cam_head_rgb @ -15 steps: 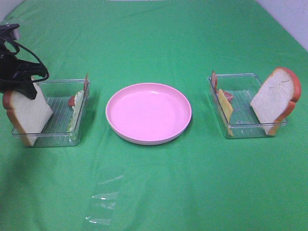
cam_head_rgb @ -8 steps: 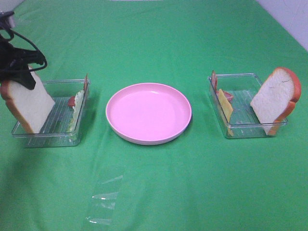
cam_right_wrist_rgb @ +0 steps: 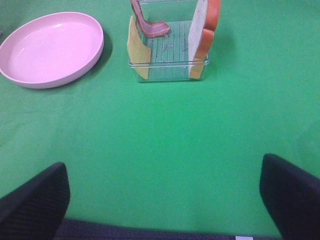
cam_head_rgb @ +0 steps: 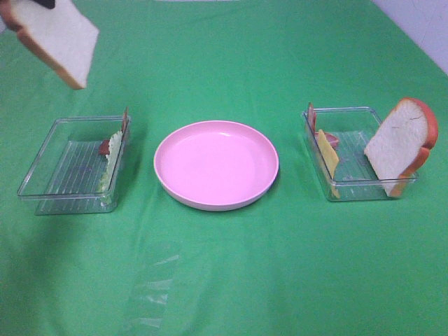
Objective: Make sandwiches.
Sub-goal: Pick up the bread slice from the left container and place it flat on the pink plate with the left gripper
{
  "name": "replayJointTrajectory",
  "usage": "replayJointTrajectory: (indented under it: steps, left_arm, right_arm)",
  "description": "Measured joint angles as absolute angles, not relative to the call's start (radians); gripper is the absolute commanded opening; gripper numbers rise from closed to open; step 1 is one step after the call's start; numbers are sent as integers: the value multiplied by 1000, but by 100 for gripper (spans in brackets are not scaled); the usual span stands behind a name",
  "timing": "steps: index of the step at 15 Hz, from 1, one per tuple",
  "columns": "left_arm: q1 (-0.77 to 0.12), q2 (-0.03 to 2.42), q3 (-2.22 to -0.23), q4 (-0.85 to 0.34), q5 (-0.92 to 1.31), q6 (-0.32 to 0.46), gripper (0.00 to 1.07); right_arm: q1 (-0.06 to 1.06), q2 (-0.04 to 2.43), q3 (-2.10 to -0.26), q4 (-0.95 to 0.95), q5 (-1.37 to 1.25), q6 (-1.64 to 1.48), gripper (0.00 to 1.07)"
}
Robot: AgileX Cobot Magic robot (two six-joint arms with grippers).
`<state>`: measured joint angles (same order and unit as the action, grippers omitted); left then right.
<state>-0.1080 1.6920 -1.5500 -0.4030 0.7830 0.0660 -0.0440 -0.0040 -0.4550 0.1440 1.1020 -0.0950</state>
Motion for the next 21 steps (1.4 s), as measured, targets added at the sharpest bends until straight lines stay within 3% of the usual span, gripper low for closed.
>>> replayJointTrajectory:
  steps: [4, 11, 18, 21]
  left_arm:
    - [-276, 1766, -1550, -510, 663, 73, 6]
    - [-494, 2019, -1550, -653, 516, 73, 6]
    - [-512, 2162, -1550, -807, 412, 72, 6]
    - [-512, 2176, -1550, -818, 408, 39, 7]
  right_arm:
    - [-44, -4, -455, 144, 1102, -95, 98]
    - [-44, -4, -455, 144, 1102, -95, 98]
    - [-44, -4, -455, 144, 1102, -95, 98]
    - [-44, -4, -455, 144, 1102, -95, 98]
